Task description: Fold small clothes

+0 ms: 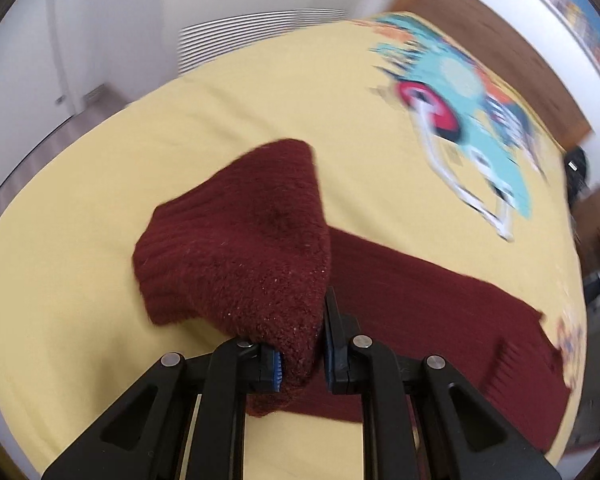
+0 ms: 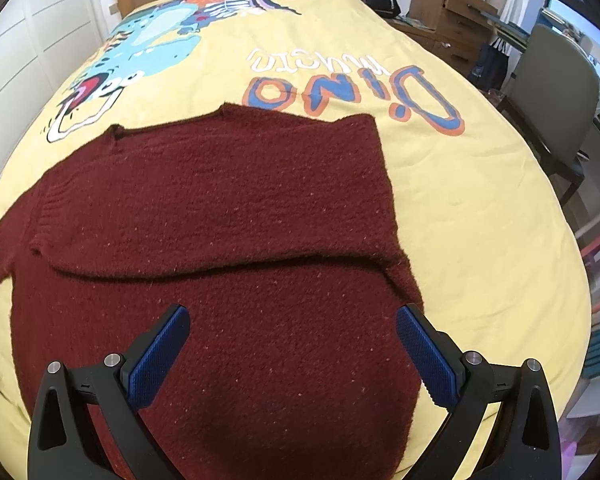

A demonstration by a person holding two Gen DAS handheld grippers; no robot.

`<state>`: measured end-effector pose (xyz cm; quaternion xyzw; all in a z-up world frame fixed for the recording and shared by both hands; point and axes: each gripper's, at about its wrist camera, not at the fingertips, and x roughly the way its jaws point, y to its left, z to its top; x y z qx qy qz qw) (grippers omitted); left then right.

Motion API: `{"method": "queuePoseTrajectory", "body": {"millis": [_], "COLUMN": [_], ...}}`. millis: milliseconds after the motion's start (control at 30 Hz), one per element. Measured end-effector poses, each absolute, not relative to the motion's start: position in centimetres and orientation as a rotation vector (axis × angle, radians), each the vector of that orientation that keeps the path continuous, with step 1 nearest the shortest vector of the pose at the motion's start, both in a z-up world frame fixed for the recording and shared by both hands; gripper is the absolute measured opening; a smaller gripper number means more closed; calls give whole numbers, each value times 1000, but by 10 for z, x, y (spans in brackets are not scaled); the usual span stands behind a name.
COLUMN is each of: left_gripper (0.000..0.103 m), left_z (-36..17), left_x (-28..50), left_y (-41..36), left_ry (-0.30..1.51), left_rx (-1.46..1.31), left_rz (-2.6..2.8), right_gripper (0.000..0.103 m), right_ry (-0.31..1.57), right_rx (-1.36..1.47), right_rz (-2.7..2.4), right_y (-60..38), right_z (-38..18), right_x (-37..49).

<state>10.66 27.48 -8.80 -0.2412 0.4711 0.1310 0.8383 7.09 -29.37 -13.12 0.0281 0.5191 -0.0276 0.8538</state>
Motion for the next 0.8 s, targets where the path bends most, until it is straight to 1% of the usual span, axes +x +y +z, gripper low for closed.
{"method": "queuePoseTrajectory", "body": {"millis": [300,800], "left_gripper": [12,12], "left_z": [-54,-41], "left_x": [148,178], "left_y": [147,-41], "left_ry": [1010,1025], "left_rx": [-442,-278], "left_rz": [45,-228], "right_gripper": [102,102], "right_ry": [1054,1022], "right_rx": [106,121], "right_rz": [-51,-54], "right_y": [-313,-343], "right_z": [-120,-102], "right_x": [82,95]}}
